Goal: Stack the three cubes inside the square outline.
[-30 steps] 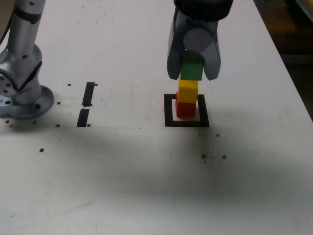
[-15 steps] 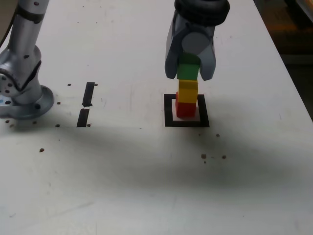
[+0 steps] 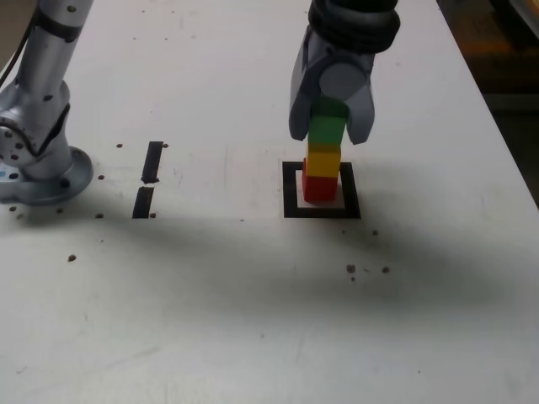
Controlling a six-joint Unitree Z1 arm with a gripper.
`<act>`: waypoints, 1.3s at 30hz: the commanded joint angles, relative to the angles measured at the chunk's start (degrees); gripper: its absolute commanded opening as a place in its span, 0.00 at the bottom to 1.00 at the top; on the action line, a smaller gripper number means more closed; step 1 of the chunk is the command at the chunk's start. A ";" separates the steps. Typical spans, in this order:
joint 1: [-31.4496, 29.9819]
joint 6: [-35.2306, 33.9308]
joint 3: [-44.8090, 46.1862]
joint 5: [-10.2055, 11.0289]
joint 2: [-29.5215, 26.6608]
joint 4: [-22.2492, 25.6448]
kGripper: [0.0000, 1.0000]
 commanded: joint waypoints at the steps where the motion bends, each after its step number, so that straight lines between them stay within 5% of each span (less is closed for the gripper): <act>1: 0.10 0.11 0.12 -0.25 0.07 0.41 0.29; 13: 0.21 0.17 1.70 -2.12 0.78 -0.64 0.55; 23: 0.21 0.16 1.84 -2.50 0.35 -1.32 0.99; 32: 0.21 -0.10 1.70 -2.13 -4.83 0.39 1.00; 39: 1.14 0.58 5.91 -2.07 -18.77 2.01 1.00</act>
